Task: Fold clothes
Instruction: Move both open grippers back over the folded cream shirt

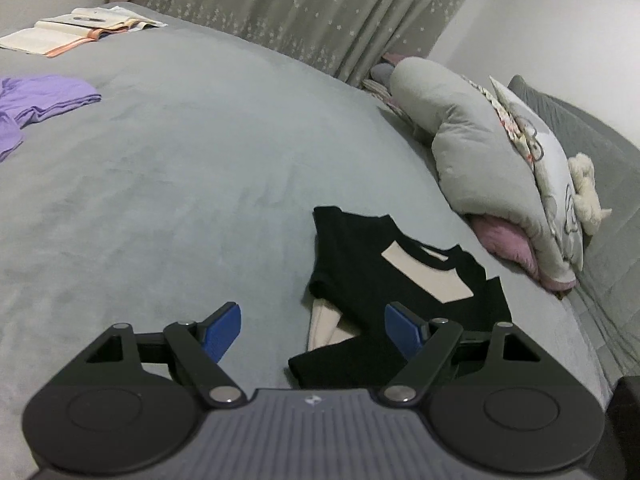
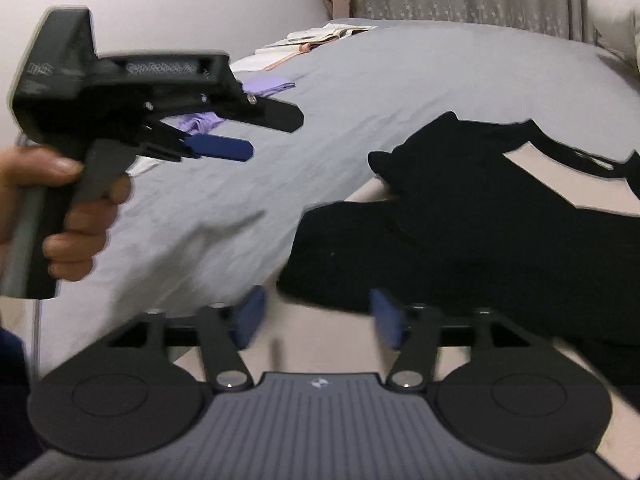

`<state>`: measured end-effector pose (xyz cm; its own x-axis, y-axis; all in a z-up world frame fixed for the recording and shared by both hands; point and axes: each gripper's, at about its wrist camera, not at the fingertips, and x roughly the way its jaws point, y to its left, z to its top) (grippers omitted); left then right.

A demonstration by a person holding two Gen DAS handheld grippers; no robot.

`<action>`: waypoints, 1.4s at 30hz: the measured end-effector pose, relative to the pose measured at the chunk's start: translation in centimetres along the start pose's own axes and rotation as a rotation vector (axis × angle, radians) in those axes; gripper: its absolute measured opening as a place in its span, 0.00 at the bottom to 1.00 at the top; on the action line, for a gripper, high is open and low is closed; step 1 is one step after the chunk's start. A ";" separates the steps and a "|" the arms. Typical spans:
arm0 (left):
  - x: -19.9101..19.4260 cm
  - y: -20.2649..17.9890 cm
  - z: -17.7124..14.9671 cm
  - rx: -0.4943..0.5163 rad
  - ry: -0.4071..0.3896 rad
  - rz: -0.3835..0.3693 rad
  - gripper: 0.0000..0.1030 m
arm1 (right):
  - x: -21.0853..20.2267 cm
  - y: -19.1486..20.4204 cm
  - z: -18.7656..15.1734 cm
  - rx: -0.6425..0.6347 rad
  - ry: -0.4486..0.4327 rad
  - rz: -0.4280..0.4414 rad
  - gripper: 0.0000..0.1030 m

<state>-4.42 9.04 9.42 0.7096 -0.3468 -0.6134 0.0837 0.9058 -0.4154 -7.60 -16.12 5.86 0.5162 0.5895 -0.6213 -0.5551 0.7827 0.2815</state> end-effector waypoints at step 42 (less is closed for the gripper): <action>6.0 -7.1 -5.3 0.271 0.011 0.193 0.79 | -7.6 -21.7 -2.3 0.046 0.004 -0.579 0.62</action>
<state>-4.48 -0.81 5.09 0.7229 -0.1639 -0.6713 0.1325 0.9863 -0.0981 -1.03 -38.06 2.80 0.7244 0.0619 -0.6866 -0.1541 0.9853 -0.0738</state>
